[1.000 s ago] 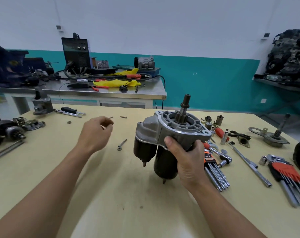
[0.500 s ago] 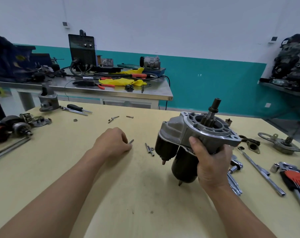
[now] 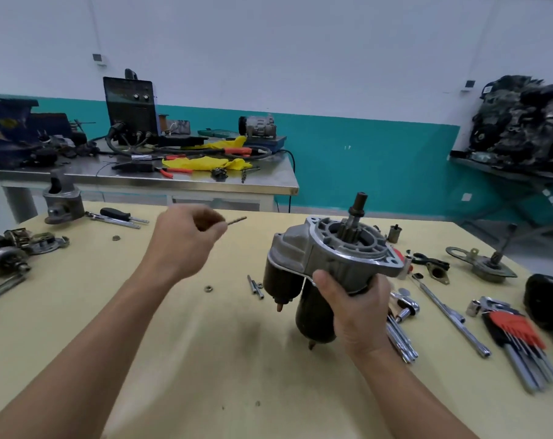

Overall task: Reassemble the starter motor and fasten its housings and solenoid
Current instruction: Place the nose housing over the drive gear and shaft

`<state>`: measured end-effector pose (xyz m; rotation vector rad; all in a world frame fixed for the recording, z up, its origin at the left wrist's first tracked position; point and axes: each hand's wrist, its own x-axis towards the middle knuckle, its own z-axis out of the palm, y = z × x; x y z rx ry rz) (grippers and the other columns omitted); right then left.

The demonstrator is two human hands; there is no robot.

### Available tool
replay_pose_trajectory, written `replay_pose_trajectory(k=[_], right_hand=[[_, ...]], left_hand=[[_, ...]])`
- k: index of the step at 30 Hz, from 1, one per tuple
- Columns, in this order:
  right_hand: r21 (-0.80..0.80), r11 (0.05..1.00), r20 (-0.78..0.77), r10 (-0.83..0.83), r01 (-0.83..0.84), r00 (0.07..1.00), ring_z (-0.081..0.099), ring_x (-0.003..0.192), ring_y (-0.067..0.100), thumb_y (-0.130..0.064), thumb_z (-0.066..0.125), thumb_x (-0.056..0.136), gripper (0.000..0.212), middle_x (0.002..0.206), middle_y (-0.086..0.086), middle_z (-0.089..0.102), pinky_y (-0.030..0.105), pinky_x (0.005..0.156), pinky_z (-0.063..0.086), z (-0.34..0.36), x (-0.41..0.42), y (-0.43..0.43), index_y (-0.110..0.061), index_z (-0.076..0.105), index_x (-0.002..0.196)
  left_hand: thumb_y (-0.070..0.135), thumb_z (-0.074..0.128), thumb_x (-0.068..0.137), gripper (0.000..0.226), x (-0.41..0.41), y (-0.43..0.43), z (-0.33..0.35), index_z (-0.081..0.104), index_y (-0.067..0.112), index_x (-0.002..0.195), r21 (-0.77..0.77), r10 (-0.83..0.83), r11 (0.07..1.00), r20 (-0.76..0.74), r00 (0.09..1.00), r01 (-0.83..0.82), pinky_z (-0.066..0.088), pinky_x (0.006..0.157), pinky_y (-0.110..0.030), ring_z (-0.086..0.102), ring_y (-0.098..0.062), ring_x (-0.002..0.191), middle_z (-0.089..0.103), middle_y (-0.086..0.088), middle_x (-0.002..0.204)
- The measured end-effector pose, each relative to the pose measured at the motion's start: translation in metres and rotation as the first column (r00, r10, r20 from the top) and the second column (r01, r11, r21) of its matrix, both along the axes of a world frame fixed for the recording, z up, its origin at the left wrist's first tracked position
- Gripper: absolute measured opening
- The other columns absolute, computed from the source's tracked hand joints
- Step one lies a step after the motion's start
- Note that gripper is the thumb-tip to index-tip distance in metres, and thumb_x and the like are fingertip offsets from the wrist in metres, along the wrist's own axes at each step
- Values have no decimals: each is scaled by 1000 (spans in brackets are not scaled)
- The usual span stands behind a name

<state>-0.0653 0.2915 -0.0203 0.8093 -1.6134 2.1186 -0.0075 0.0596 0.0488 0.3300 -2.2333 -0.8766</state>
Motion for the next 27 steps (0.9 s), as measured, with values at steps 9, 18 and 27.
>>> replay_pose_trajectory(k=[9, 18, 27], right_hand=[[66, 998, 40, -20, 17, 999, 66, 112, 12, -55, 91, 53, 91, 118, -8, 70, 21, 88, 55, -6, -2, -1, -12, 57, 125], [86, 996, 67, -40, 34, 997, 64, 114, 10, -41, 92, 55, 87, 120, -11, 68, 25, 92, 55, -7, -3, 0, -18, 53, 129], [172, 984, 113, 27, -47, 993, 66, 110, 7, -30, 95, 51, 85, 117, -12, 71, 25, 88, 57, -5, -1, -2, -21, 58, 127]], left_hand=[[39, 67, 82, 5, 36, 82, 87, 71, 37, 84, -228, -481, 838, 121, 868, 496, 47, 66, -2, 64, 7, 81, 71, 19, 80], [30, 71, 88, 6, 26, 92, 98, 76, 29, 87, -387, -417, 766, 310, 855, 514, 47, 68, 0, 63, 10, 81, 69, 23, 78], [29, 78, 84, 8, 9, 103, 91, 82, 22, 85, -308, -396, 830, 259, 881, 464, 52, 58, -10, 66, 5, 71, 74, 15, 72]])
